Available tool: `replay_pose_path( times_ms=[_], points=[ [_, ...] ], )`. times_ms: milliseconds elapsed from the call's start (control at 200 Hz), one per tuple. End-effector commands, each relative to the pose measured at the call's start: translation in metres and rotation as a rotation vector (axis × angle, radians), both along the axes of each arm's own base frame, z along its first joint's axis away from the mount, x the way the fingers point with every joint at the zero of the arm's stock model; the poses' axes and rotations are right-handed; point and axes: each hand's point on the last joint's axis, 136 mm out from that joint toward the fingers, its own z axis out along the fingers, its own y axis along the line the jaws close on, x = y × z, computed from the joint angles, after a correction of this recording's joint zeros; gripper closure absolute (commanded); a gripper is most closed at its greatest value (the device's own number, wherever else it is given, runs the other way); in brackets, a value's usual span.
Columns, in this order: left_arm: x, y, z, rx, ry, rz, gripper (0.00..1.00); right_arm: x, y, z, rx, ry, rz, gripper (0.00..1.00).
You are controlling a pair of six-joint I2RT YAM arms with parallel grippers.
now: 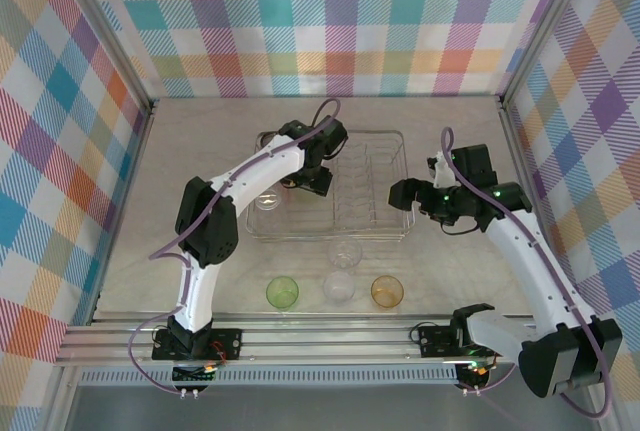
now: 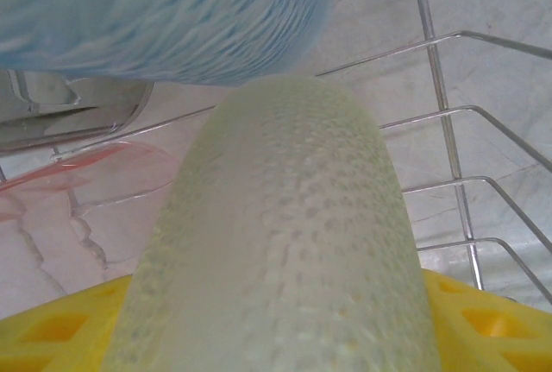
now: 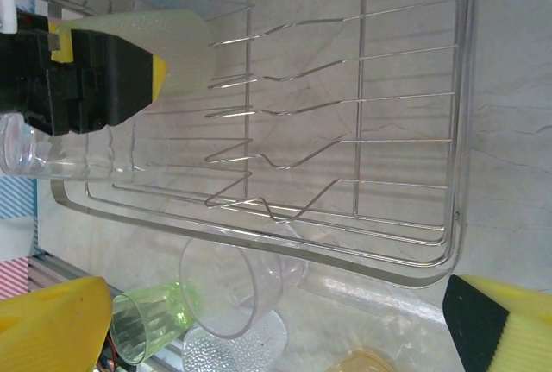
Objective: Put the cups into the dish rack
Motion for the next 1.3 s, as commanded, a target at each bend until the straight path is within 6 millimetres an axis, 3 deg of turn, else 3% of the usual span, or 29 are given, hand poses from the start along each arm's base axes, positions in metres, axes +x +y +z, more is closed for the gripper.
replay_pose_path(
  times_ms=[0,375,645,940,1155,1295],
  points=[
    [0.004,0.003,-0.001,0.014,0.008,-0.016,0.34,-0.009,0.006,-0.005,0.025,0.037,0.057,0.03],
    [0.008,0.002,-0.004,0.016,0.002,-0.019,0.07,-0.022,0.012,-0.007,0.057,0.093,0.083,0.13],
    [0.005,0.0,0.006,-0.022,-0.018,-0.01,0.04,-0.037,0.017,-0.012,0.02,0.124,0.124,0.24],
    [-0.007,-0.006,0.014,-0.075,-0.012,-0.019,0.0,-0.067,0.039,-0.023,-0.135,0.142,0.225,0.34],
    [-0.012,-0.006,0.017,-0.08,-0.044,-0.016,0.0,-0.076,0.058,-0.046,-0.224,0.18,0.273,0.36],
    [-0.018,-0.011,0.034,-0.119,-0.099,-0.038,0.0,-0.072,0.067,-0.058,-0.289,0.188,0.278,0.38]
  ],
)
